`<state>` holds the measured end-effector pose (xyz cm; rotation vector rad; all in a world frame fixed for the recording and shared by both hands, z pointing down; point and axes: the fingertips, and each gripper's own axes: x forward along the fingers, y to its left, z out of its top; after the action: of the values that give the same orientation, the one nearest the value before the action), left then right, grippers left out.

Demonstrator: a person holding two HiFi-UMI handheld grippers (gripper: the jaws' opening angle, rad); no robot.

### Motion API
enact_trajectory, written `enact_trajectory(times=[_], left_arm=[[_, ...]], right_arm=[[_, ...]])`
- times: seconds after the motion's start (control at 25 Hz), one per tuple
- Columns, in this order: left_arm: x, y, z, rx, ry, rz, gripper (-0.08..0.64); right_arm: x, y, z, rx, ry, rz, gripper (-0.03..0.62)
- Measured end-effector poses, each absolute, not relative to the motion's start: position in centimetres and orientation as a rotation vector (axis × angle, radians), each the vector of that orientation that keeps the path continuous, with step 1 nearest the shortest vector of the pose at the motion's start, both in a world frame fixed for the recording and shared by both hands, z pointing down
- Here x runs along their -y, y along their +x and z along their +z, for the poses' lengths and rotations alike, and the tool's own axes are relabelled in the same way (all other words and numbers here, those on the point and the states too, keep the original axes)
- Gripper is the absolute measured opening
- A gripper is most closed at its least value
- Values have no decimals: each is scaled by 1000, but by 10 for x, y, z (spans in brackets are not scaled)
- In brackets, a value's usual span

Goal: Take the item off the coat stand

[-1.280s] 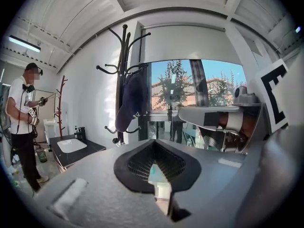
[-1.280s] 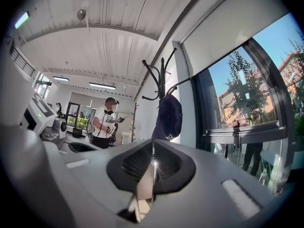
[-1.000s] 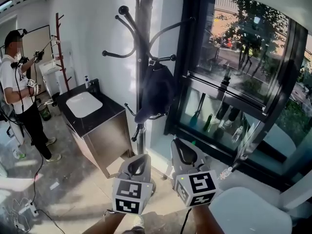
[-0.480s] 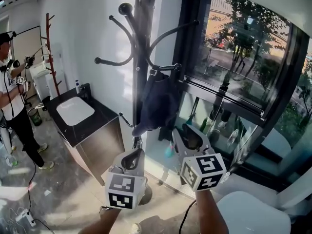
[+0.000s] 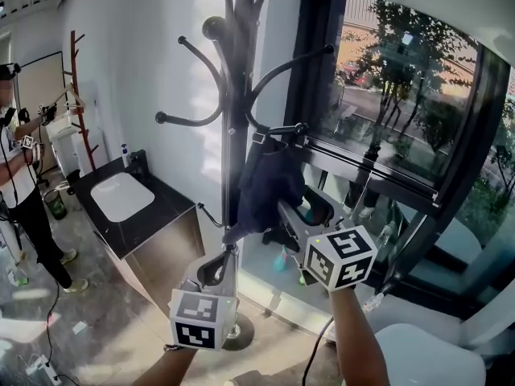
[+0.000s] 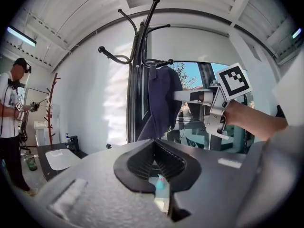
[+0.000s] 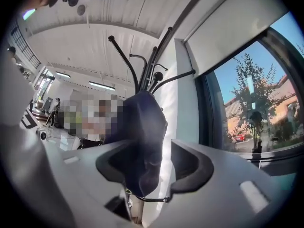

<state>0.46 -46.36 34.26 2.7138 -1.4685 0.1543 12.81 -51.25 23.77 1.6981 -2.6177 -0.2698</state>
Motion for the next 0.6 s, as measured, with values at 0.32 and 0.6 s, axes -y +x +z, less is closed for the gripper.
enact_trajectory(times=[0.32, 0.6], left_arm=[[474, 2, 342, 1472, 2729, 138, 3], [472, 4, 346, 1477, 2728, 118, 3]], right_arm=[[515, 114, 226, 2601, 1689, -454, 48], [504, 127, 205, 2573, 1862, -519, 37]])
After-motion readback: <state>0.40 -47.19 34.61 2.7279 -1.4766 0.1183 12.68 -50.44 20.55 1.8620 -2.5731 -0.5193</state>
